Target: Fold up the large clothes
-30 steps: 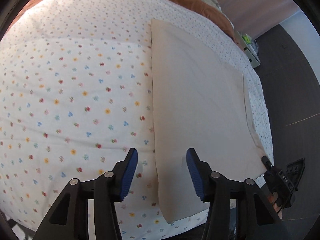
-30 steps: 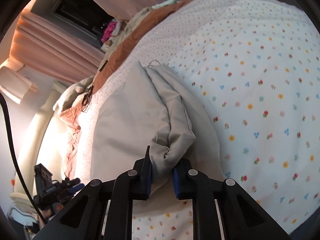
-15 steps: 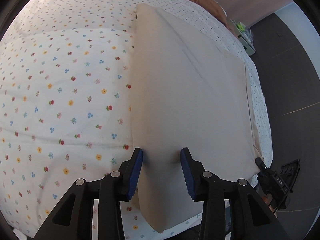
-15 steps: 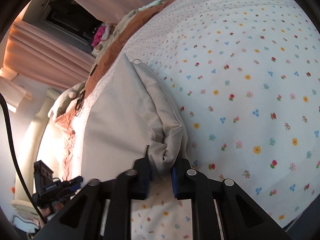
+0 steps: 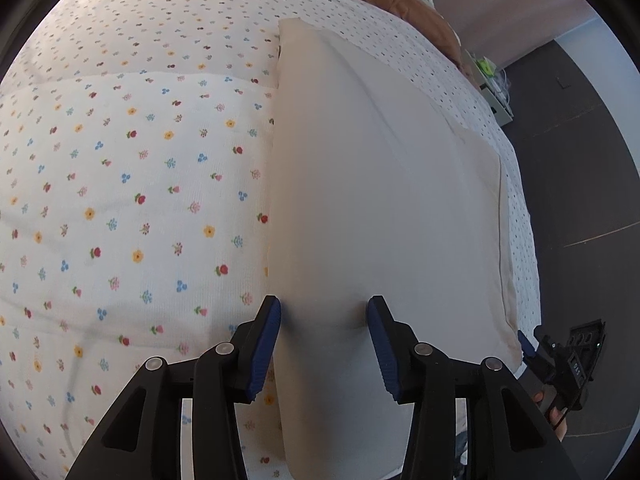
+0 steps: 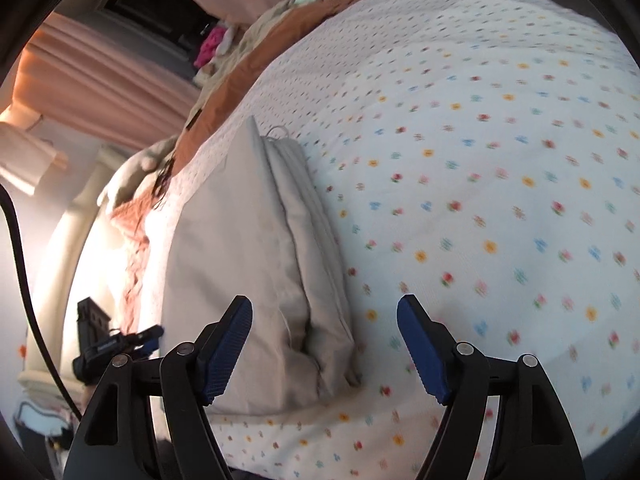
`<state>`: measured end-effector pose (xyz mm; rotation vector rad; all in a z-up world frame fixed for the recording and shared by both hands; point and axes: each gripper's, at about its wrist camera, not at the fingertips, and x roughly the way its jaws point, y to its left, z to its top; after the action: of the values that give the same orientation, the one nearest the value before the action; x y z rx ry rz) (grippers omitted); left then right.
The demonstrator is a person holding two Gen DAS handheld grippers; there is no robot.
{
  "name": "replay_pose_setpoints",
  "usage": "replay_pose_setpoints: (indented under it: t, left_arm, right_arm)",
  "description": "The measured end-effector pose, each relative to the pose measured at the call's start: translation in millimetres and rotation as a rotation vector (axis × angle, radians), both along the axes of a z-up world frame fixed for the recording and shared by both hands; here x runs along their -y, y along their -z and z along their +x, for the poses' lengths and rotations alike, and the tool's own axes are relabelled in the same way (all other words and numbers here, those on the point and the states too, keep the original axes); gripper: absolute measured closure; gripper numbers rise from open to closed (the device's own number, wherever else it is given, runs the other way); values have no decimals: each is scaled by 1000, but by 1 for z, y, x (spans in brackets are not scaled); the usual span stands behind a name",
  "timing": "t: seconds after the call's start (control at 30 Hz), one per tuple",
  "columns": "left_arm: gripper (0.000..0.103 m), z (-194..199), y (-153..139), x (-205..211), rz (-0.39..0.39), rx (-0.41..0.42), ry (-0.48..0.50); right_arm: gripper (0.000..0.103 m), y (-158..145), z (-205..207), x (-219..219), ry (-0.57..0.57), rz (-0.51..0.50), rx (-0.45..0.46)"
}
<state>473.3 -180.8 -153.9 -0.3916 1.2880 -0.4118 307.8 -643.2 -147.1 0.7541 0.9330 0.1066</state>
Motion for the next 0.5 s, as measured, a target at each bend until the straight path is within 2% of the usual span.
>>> replay_pose_setpoints:
  t: [0.37, 0.5]
  left_arm:
    - [56, 33, 8, -1, -15, 7, -46]
    - [56, 46, 10, -2, -16, 15, -61]
  right_arm:
    - [28, 26, 95, -6, -225, 90, -79]
    - [28, 32, 125, -11, -272, 88, -104]
